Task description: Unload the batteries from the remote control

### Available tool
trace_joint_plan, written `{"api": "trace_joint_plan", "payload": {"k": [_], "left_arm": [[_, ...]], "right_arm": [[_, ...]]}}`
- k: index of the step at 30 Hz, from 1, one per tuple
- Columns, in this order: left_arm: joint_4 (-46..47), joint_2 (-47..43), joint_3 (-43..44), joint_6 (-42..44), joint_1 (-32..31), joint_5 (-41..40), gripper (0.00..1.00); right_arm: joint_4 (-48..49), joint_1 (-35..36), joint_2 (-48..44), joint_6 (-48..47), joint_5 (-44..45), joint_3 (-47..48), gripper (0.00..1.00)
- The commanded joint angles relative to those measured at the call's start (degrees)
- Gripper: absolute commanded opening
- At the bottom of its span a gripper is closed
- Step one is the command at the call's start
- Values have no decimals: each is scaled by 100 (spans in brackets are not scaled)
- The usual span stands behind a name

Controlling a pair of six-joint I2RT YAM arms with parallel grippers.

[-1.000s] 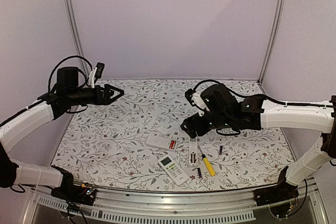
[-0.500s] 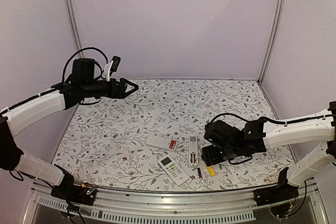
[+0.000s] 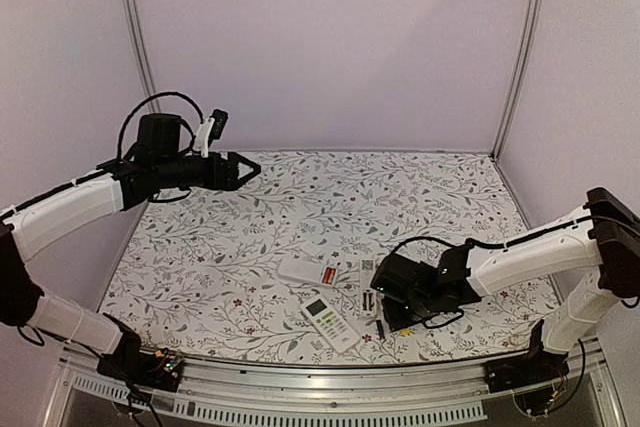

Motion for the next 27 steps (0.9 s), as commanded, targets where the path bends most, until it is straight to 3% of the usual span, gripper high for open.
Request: {"api": "trace_joint_plan", "payload": {"k": [1, 8, 12, 19, 27], "left_arm": [[-54, 3, -25, 47, -97, 21, 92], [-52, 23, -25, 4, -147, 119, 92], [-18, 51, -7, -10, -173, 260, 92], [136, -78, -81, -88, -207, 535, 91], [307, -99, -75, -18, -513, 1233, 91]], "right_arm": [[49, 57, 246, 170, 50, -40, 40], [123, 74, 401, 477, 114, -137, 14], [-77, 79, 214, 575, 267, 28, 4], [-290, 66, -613, 300, 767, 399, 0], [60, 30, -1220, -972, 999, 1082, 0]]}}
